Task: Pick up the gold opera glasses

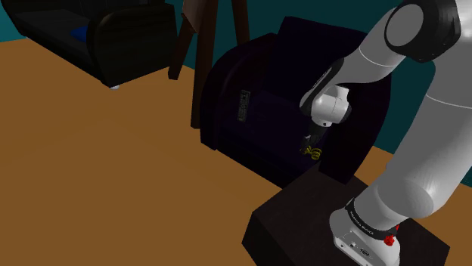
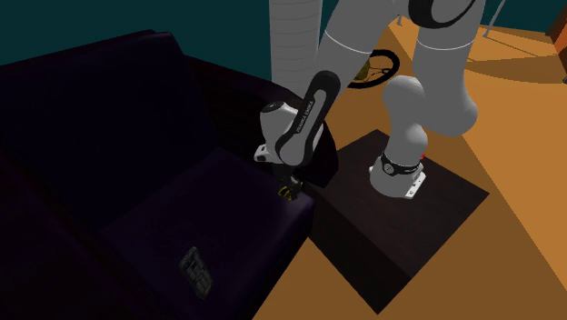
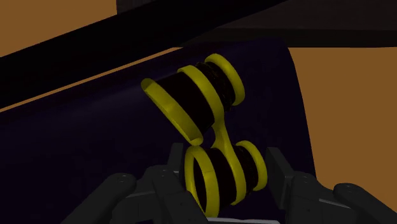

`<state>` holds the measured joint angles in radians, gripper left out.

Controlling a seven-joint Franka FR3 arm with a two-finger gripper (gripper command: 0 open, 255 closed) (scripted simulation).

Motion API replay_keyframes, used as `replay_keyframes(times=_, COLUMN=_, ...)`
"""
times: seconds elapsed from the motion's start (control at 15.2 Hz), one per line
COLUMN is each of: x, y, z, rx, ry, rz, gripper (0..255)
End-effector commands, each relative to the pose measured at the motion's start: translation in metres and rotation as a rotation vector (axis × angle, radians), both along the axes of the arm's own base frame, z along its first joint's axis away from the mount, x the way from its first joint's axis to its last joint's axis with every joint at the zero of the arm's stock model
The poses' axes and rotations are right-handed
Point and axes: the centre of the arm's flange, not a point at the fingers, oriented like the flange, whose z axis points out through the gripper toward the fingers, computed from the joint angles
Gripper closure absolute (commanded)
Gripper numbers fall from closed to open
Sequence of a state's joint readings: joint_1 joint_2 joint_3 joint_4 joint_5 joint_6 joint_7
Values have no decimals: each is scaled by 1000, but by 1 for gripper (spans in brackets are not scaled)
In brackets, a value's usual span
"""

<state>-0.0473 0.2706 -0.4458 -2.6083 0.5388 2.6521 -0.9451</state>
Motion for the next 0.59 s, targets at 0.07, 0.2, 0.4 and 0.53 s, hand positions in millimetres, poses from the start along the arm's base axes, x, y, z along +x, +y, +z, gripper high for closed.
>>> replay_keyframes(times=0.07, x=0, y=0, z=-1, rx=0, ry=1, rz=0, gripper=255)
replay_keyframes(times=0.2, x=-1, y=0, z=-1, rx=0, ry=1, rz=0, gripper=255)
replay_keyframes(times=0.4, x=0, y=0, z=-1, rx=0, ry=1, rz=0, gripper=255)
replay_keyframes(times=0.53, x=0, y=0, z=10, rx=0, ry=1, rz=0, gripper=255)
